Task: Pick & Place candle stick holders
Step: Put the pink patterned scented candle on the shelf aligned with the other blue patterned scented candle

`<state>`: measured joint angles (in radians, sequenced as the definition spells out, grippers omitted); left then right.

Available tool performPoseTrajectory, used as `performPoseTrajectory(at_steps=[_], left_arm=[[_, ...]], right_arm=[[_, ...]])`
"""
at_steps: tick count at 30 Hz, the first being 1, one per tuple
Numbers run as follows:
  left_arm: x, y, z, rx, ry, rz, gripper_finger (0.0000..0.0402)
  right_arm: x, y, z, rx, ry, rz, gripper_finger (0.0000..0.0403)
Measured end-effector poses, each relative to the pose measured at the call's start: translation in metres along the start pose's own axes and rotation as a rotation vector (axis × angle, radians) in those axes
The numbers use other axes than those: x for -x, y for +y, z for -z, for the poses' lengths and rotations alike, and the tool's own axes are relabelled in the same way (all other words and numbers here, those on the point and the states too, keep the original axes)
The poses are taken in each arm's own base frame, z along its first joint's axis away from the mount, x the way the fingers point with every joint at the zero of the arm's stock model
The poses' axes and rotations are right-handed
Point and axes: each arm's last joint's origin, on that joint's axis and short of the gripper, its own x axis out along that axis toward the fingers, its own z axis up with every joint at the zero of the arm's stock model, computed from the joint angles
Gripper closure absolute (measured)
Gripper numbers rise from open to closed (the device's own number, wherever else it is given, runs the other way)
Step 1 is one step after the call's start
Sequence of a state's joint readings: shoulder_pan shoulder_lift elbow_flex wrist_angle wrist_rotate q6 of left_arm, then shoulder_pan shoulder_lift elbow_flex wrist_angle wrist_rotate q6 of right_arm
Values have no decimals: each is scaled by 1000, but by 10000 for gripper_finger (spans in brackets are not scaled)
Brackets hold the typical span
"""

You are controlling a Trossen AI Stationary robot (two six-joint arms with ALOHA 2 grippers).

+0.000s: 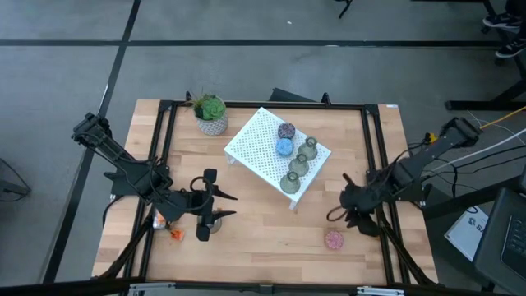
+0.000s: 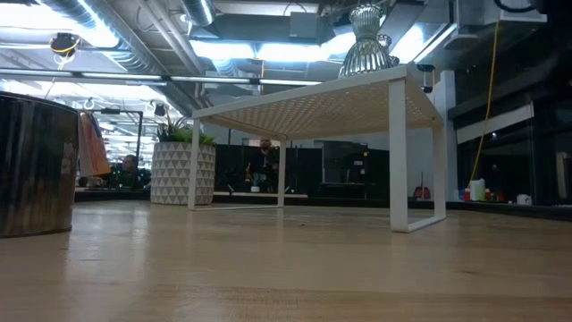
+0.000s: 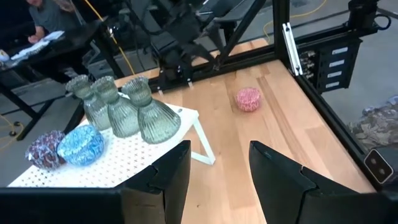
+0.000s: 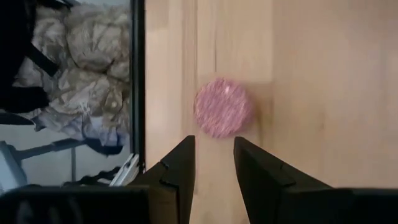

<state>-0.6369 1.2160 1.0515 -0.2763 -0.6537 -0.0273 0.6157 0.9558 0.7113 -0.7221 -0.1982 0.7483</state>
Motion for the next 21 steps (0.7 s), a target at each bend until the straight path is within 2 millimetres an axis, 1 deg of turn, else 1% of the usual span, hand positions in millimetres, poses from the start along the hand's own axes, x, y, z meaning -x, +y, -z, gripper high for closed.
performPoseTrajectory(at_steps=[2, 5, 8, 12, 14, 16, 18, 21], left_arm=[[0, 0, 0, 0, 4, 0, 243], [0, 0, 1, -1, 7, 0, 243], [0, 0, 1, -1, 7, 0, 243], [0, 0, 2, 21, 13, 8, 243], [0, -1, 2, 48, 17, 22, 243], [0, -1, 2, 79, 22, 32, 243], [0, -2, 4, 110, 38, 49, 243], [1, -3, 7, 134, 73, 75, 243]], right_arm=[[-8, 5, 3, -22, 30, 6, 291], [-17, 14, 3, 34, 22, -9, 291], [-24, 21, -1, 66, -15, -40, 291], [-29, 28, -6, 84, -58, -88, 291], [-31, 30, -12, 154, -156, -70, 291], [-32, 30, -14, 172, -180, -47, 291], [-35, 29, -12, 178, -148, -37, 291], [-43, 30, 1, 168, -46, 2, 291]])
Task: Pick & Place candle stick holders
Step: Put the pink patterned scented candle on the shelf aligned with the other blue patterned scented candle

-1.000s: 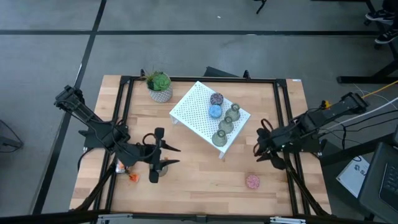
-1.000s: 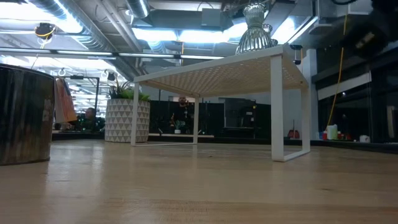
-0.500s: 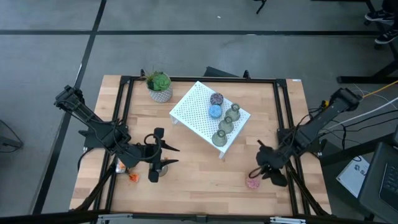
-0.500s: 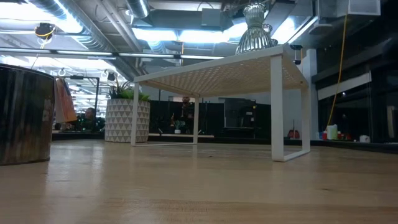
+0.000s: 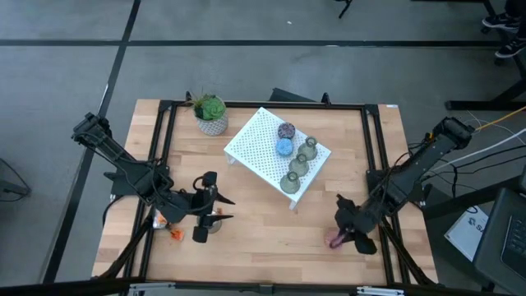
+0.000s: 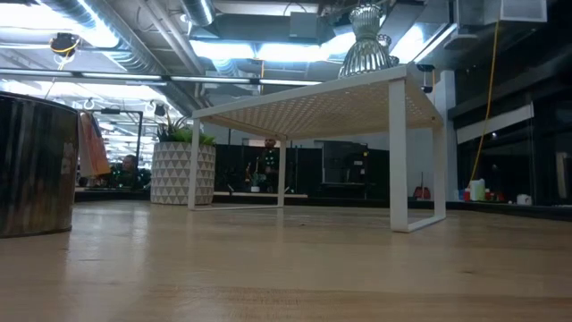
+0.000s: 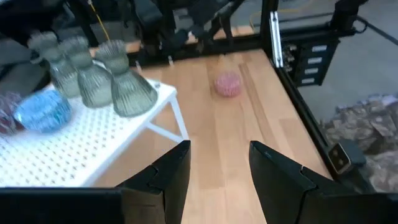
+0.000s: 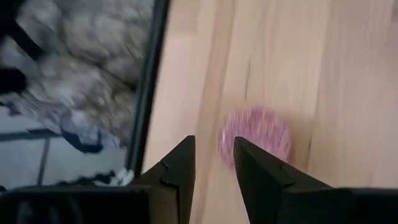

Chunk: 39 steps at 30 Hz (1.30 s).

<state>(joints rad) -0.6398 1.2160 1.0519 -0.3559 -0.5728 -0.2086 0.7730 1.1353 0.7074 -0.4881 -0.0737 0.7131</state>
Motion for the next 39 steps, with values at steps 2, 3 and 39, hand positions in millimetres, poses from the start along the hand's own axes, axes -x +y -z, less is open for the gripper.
performPoseTrajectory(at_steps=[2, 3, 39], left_arm=[[0, 0, 3, 19, 27, 13, 243], [0, 0, 4, 33, 38, 20, 243], [1, -4, 8, -46, 101, 167, 243]], right_arm=[[-6, 3, 9, -26, 55, 42, 291], [-9, 4, 15, -39, 88, 67, 291], [-137, 2, 5, 249, -161, 451, 291]])
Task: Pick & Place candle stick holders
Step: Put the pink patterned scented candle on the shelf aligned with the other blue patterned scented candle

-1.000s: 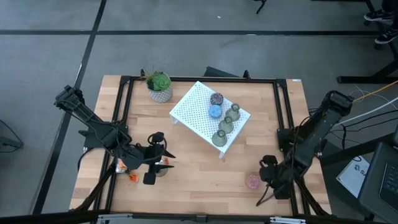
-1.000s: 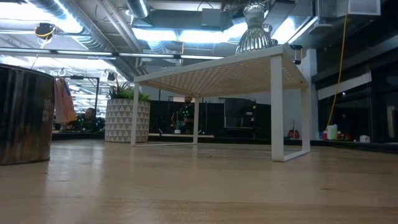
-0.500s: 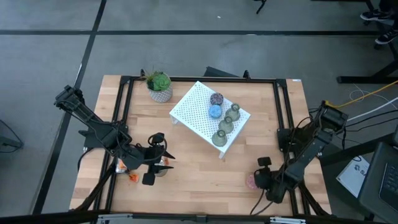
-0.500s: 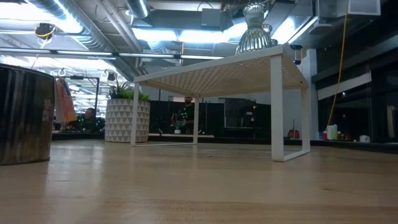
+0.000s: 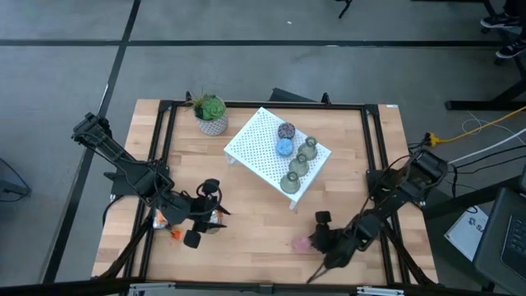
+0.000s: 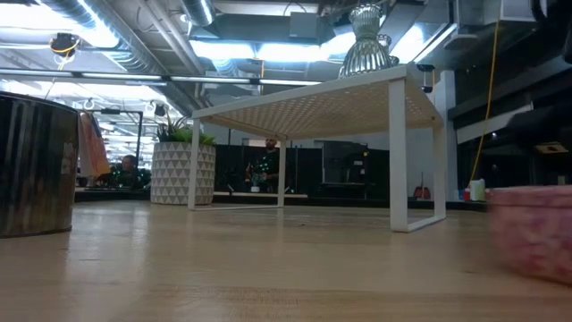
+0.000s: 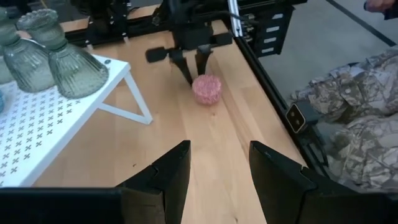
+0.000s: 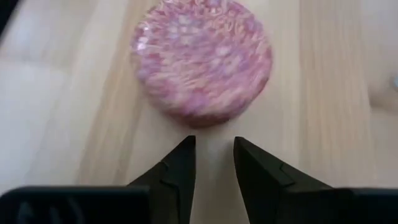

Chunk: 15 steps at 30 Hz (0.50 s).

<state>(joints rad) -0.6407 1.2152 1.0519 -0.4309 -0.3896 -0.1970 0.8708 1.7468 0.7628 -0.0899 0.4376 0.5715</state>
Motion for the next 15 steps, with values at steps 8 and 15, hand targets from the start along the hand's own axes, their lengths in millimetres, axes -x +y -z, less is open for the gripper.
performPoseTrajectory(at_steps=[8, 15], left_arm=[[0, -3, 0, 0, 13, 87, 242], [0, -4, -1, -30, 8, 129, 242]], right_arm=[[-14, 1, -41, -37, -132, 20, 291], [33, 0, -74, -101, -282, 7, 290]])
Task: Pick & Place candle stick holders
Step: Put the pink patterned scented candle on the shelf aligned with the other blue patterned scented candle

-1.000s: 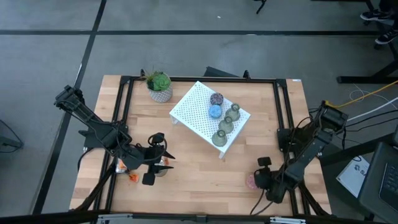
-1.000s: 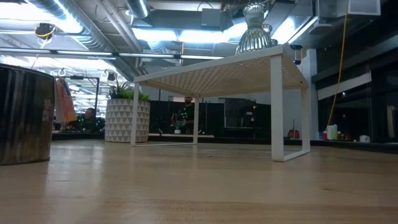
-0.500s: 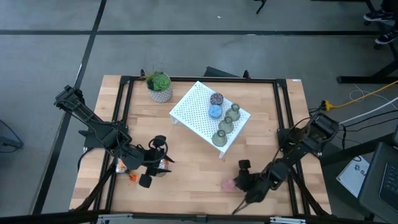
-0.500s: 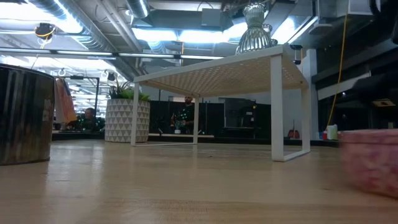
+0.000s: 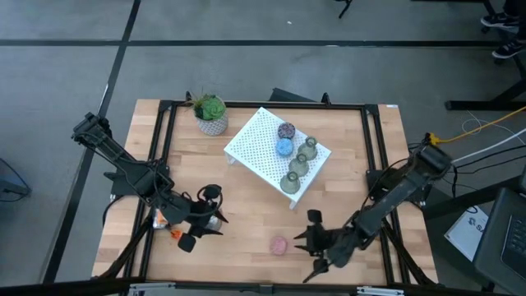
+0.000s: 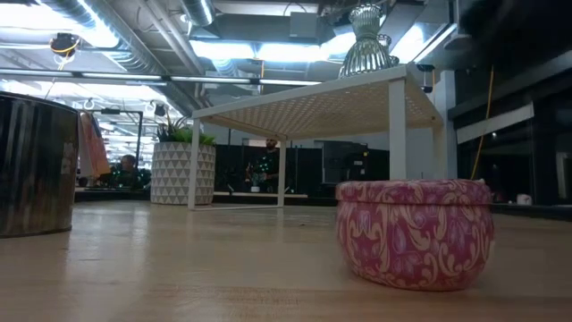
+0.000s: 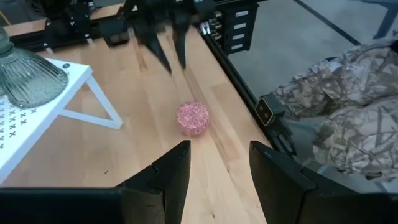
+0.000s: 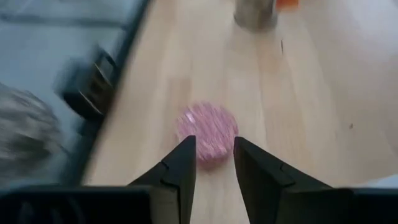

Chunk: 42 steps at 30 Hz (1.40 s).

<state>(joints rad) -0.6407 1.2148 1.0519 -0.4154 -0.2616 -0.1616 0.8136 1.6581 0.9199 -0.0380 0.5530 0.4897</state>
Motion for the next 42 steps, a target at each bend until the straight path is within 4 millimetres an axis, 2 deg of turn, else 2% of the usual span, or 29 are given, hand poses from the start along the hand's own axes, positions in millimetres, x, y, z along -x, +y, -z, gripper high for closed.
performPoseTrajectory(at_steps=[5, 9, 14, 18, 20, 23, 28, 31, 36, 42], left_arm=[[0, -1, -3, 8, -30, 30, 244], [-3, -4, -7, 1, -67, 78, 242], [-9, -7, -9, -16, -81, 124, 244], [-20, -10, -9, -56, -88, 119, 243], [-29, -12, -9, -85, -100, 112, 243], [-46, -10, -6, -118, -86, 103, 244], [-68, -9, 0, -106, -53, 101, 243], [-73, -10, 0, -91, -63, 101, 242], [-73, -10, -7, -66, -134, 89, 246], [-72, -7, -11, 10, -177, -1, 247]], right_arm=[[53, -5, -29, -62, -105, -94, 290], [102, -14, -45, -47, -200, -167, 290], [153, -27, -53, -17, -309, -201, 290], [176, -38, -51, 10, -361, -192, 290], [178, -44, -44, 11, -376, -164, 290], [171, -52, -26, -33, -413, -166, 290], [155, -58, 8, 1, -592, -307, 290], [150, -67, 29, 56, -735, -375, 290], [136, -90, 61, 97, -840, -363, 290], [125, -119, 82, 134, -902, -339, 290]])
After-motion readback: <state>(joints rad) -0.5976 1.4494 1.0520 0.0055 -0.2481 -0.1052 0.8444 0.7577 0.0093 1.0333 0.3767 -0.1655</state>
